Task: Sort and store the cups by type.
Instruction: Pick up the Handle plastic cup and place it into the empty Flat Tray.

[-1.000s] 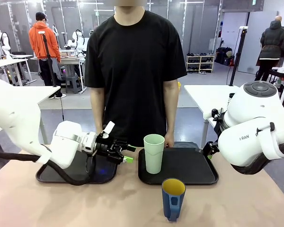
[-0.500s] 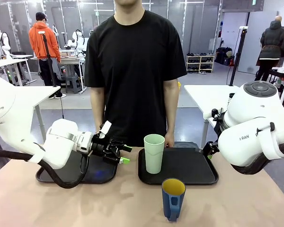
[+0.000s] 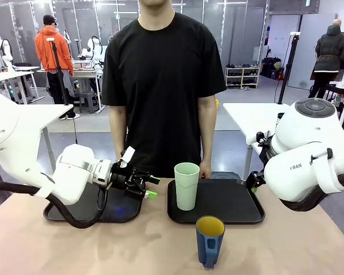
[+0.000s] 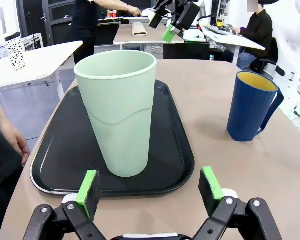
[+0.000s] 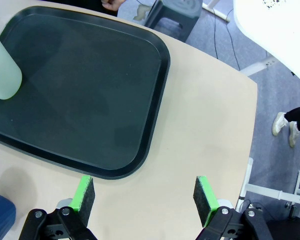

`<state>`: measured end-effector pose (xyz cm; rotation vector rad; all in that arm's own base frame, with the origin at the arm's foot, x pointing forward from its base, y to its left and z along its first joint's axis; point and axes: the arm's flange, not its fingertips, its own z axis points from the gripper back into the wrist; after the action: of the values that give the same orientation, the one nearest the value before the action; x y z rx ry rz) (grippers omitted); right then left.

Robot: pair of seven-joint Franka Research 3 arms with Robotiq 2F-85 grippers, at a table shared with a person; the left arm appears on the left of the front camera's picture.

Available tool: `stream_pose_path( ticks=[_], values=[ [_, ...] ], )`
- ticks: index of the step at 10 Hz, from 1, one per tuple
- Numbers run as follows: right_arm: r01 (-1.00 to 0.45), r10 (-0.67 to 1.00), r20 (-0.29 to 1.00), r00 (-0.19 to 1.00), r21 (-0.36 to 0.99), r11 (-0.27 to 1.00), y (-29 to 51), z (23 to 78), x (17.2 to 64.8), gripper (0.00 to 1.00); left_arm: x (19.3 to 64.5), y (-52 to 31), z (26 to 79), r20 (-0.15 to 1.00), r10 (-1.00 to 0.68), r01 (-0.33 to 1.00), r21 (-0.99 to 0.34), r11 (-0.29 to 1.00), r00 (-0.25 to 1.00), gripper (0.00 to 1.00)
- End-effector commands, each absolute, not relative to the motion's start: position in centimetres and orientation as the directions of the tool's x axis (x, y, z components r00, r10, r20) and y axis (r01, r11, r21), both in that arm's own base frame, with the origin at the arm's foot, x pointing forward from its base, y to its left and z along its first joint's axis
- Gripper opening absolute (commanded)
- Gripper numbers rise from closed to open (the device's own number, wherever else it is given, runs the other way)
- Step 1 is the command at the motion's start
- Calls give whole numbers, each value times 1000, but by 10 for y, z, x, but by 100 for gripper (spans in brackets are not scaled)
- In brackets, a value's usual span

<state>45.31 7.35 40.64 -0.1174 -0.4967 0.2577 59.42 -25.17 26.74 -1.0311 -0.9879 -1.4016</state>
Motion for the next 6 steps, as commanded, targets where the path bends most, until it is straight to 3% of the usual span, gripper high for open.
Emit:
stream_pose_path(
  ticks=[1,3,4,5,6],
  values=[
    [-216,272,456,847,-173,961,74,406,454,100,597,-253,266,962,-268,997,21,-76,-41,100],
    [-216,272,456,847,-173,961,74,406,454,100,594,-252,267,960,-276,997,22,-72,-41,100],
    [-216,272,456,847,-173,961,74,406,454,100,588,-247,278,910,-399,990,68,-124,-113,100],
    [-216,272,456,847,-173,961,74,406,454,100,577,-230,301,870,-477,991,92,-96,-127,100],
    [-216,272,456,847,-173,961,74,406,454,100,559,-207,328,776,-625,997,62,-51,-80,100]
  ],
)
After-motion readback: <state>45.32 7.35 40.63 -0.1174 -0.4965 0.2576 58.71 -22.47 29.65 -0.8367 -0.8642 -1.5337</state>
